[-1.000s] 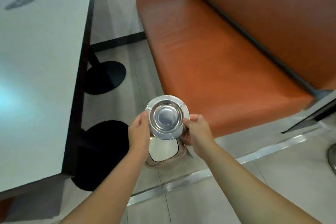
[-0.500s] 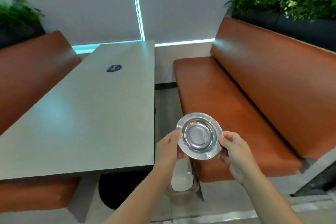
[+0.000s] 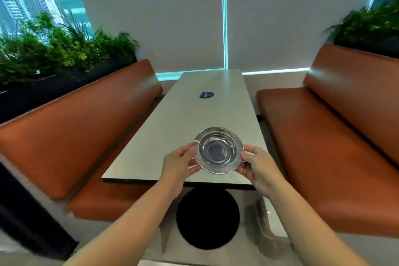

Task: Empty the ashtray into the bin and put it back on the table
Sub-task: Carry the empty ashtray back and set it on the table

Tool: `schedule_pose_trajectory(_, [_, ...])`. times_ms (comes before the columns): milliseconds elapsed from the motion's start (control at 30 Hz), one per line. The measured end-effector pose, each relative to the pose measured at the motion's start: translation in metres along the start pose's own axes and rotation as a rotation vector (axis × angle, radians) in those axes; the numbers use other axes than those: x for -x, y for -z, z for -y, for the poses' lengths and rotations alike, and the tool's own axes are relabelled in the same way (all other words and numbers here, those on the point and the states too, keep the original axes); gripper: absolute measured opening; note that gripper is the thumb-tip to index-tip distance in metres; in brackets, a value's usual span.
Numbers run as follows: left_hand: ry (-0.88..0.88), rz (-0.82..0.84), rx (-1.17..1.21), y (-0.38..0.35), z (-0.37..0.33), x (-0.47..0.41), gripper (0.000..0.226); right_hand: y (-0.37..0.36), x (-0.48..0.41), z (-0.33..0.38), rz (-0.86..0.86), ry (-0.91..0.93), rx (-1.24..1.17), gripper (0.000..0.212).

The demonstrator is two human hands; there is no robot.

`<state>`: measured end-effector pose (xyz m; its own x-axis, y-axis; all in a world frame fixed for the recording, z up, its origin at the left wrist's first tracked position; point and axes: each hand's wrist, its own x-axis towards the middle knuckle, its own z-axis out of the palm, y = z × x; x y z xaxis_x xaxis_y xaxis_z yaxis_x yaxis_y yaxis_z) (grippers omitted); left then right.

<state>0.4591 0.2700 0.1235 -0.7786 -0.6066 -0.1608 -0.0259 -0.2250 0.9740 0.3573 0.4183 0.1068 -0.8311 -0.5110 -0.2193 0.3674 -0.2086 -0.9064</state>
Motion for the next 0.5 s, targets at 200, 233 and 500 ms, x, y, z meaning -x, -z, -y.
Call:
schedule_pose_trajectory(200, [-0.008,-0.092,-0.016,0.054,-0.016,-0.030,0.023,-0.057,-0.021,-0.015,-0.006,-0.015,-0.019,0.022])
schedule_pose_trajectory(233, [-0.010,-0.104,-0.015,0.058,-0.016,-0.039,0.023,-0.062,-0.028,-0.014,-0.006,-0.012,-0.001,0.021])
schedule_pose_trajectory(500, [0.012,-0.131,0.003,0.072,-0.011,-0.129,0.020,-0.085,-0.120,-0.018,-0.022,-0.025,0.065,0.021])
